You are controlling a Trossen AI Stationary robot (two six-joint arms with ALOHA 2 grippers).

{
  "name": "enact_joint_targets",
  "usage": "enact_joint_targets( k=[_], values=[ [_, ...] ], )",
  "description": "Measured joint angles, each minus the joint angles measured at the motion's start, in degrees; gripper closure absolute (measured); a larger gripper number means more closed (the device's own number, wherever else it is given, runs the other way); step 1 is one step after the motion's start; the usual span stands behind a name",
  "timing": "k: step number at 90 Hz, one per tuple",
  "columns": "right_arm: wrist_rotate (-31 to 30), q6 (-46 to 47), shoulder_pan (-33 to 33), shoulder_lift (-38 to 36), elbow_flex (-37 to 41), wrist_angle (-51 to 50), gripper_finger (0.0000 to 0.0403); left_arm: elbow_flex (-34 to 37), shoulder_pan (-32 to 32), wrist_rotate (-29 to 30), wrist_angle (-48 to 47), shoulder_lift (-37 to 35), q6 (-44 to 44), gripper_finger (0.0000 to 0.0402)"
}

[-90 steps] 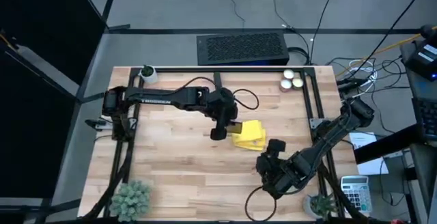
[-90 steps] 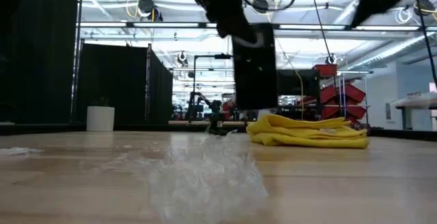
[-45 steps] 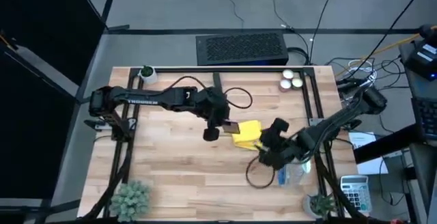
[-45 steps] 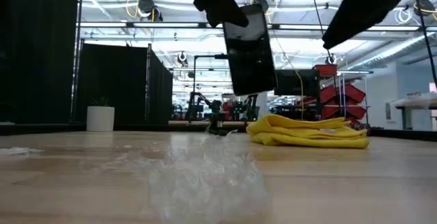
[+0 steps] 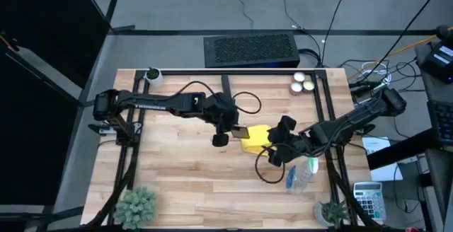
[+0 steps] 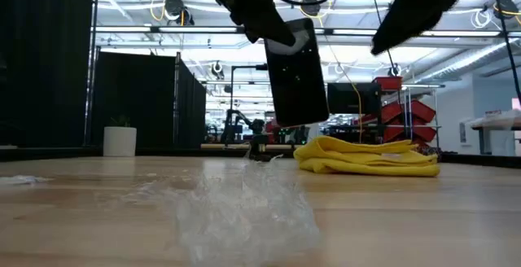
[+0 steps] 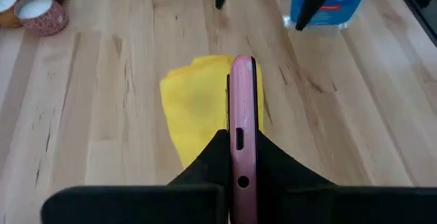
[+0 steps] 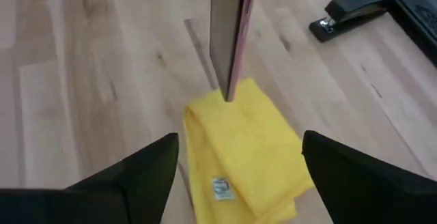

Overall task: Apply microfiber cloth
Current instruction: Wipe the cellphone with a yellow microfiber cloth

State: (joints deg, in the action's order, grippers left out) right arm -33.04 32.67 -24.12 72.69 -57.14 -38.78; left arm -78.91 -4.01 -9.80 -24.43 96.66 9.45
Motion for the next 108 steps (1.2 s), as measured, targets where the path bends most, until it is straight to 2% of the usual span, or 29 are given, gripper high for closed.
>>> enact_joint_targets(
  k=[11, 20, 25, 39, 49, 62, 76, 82, 89, 95, 108],
  values=[
    [-0.3, -4.4, 0.9, -0.3, -6.1, -0.4, 0.0108, 0.0, 0.0, 0.3, 0.0, 0.0, 0.0, 0.0391],
    [-0.2, -7.9, 4.6, 0.3, -7.0, -0.4, 0.0108, 0.0, -0.1, 2.2, -0.3, 0.0, 0.0, 0.0391],
    [1.2, -8.1, 8.0, 1.1, -5.6, -0.8, 0.0108, 0.0, -0.1, 3.0, -1.0, -0.2, 0.0, 0.0391],
    [11.2, -6.1, 13.7, 4.2, 2.8, -0.5, 0.0108, 0.0, -0.2, 6.0, -6.2, -2.0, 0.0, 0.0391],
    [12.3, -5.0, 14.3, 5.7, 9.5, 8.2, 0.0108, 0.0, -0.2, 10.2, -10.1, -2.5, 0.0, 0.0391],
    [13.7, -6.2, 15.7, 9.3, 14.9, 20.4, 0.0108, -0.1, -0.2, 10.7, -10.3, -3.0, 0.0, 0.0391],
    [14.4, -6.8, 17.8, 16.1, 16.1, 23.5, 0.0109, -0.1, -0.2, 10.5, -10.2, -3.0, -1.7, 0.0391],
    [16.9, -7.8, 18.2, 18.7, 16.0, 25.9, 0.0116, -0.1, -0.2, 10.5, -9.8, -3.0, -3.2, 0.0391],
    [17.8, -8.1, 18.3, 22.0, 15.7, 27.3, 0.0136, -0.1, -0.1, 11.0, -9.4, -3.0, -7.6, 0.0391],
    [18.0, -8.2, 18.2, 24.2, 15.5, 27.6, 0.0169, -0.1, 0.1, 11.9, -8.4, -3.0, -10.4, 0.0391],
    [17.8, -6.0, 16.5, 25.4, 15.3, 28.6, 0.0298, -0.1, 1.2, 12.8, -5.5, -3.0, -11.7, 0.0391]
  ],
)
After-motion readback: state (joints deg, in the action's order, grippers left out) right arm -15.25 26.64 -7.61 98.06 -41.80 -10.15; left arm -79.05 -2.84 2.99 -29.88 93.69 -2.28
